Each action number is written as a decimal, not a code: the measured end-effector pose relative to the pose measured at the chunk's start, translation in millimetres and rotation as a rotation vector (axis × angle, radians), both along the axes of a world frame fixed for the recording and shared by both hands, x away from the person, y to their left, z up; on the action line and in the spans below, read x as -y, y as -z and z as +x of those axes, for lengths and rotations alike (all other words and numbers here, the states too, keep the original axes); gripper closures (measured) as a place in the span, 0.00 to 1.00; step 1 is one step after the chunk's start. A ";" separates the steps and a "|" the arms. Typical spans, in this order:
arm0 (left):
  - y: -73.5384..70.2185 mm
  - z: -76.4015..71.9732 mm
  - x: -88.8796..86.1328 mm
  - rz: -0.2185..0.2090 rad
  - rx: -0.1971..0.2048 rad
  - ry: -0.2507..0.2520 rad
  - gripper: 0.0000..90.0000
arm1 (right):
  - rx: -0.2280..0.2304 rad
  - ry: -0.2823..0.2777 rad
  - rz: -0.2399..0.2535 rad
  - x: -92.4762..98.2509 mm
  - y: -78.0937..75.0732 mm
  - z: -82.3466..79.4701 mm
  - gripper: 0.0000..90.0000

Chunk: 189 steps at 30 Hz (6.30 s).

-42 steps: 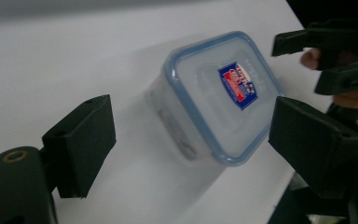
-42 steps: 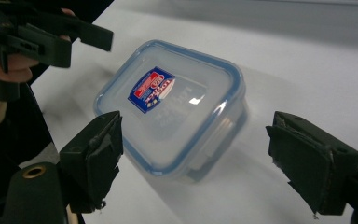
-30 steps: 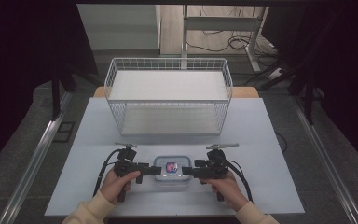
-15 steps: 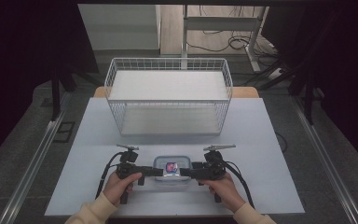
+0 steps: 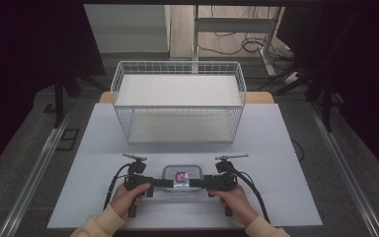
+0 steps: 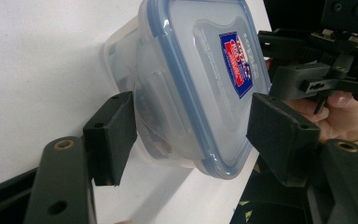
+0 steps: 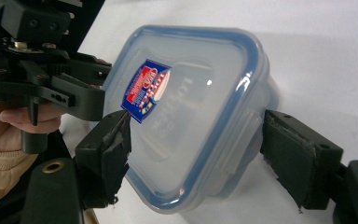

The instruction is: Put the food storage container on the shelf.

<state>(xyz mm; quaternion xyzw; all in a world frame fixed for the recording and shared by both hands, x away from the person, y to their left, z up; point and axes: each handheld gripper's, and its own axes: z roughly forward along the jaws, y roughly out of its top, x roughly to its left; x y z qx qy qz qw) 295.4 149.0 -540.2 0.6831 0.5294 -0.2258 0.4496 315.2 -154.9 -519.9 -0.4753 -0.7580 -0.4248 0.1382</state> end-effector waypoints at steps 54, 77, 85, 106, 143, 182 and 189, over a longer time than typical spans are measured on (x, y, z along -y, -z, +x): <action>-21.3 -7.1 -4.0 0.021 0.076 -0.064 0.56 | -0.038 0.047 0.091 14.9 -12.9 -2.0 0.58; -82.4 20.7 -8.3 0.017 0.167 -0.073 0.56 | 0.058 0.031 0.088 10.3 -73.6 26.4 0.58; -117.1 30.5 -10.7 0.014 0.228 -0.087 0.56 | 0.115 0.019 0.087 7.9 -109.1 39.5 0.58; -169.1 55.3 -14.0 0.015 0.297 -0.108 0.56 | 0.202 0.005 0.089 1.9 -164.6 67.2 0.57; -222.5 119.9 -19.6 0.026 0.339 -0.134 0.55 | 0.238 0.006 0.102 -5.9 -217.3 133.9 0.57; -205.1 193.7 -25.8 -0.008 0.186 -0.188 0.53 | -0.006 0.111 0.126 -13.0 -201.1 214.6 0.55; -200.4 202.9 -28.2 -0.041 0.143 -0.196 0.52 | -0.047 0.150 0.127 -15.2 -198.9 219.6 0.53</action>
